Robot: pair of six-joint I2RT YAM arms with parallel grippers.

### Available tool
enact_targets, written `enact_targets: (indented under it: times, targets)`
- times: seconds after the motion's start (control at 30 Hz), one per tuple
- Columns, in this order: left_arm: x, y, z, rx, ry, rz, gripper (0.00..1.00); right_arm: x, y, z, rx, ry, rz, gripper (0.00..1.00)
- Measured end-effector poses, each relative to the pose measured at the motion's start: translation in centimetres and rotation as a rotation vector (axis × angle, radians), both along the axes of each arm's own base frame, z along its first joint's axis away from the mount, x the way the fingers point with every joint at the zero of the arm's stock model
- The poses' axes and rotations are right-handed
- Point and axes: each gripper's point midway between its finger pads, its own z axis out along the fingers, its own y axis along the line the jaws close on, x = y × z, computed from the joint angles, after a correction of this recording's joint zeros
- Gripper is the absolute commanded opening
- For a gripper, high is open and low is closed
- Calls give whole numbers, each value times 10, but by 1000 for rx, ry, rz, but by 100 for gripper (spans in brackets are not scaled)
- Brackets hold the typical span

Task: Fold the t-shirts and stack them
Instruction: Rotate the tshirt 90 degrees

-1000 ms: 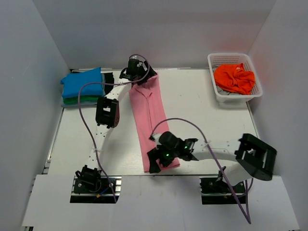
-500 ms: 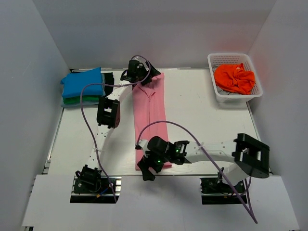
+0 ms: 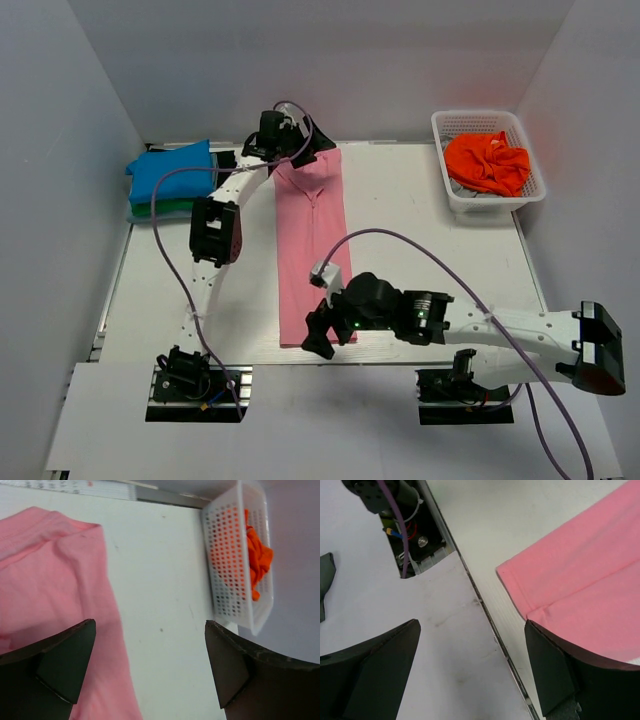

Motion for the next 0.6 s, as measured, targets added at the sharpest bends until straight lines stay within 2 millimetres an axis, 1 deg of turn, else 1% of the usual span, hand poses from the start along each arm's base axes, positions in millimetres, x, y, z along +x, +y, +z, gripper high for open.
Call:
enact_targets:
  times: [0.1,0.17,0.2,0.23,0.27,0.3,0.33,0.37,0.4,0.43,0.47,0.5,0.53,0.6]
  targets:
    - [-25,5,45,61,-49,-43,100,8,-11,-3,0,-13,-73,90]
    - [-54,10,78,120,-85,-66,100,15,-20,-7,-11,-25,-129,90]
    - [-76,14,91,155,-93,-76,100,19,-26,-10,-17,-28,-162,90]
    - [-104,19,105,184,-104,-83,100,23,-31,-12,-20,-26,-198,90]
    - [-135,23,115,203,-115,-92,100,26,-37,-14,-23,-25,-234,90]
    - [-171,30,123,220,-136,-93,100,30,-42,-16,-20,-18,-272,90]
    - [-208,39,124,226,-146,-90,100,33,-49,-18,-19,-11,-313,90]
    - [-250,48,123,229,-152,-89,100,37,-56,-20,-21,-4,-358,90]
    - [-287,59,117,230,-143,-87,100,40,-62,-23,-23,6,-394,90]
    - [-313,67,110,228,-135,-79,100,42,-67,-26,-31,15,-423,90]
    - [-333,79,102,224,-123,-62,100,44,-73,-31,-44,29,-454,90]
    - [-347,88,93,229,-97,-44,100,46,-79,-37,-62,44,-483,90]
    - [-360,98,80,241,-52,-23,100,46,-84,-44,-82,62,-509,90]
    - [-378,106,56,252,39,-8,100,46,-93,-58,-126,97,-546,90]
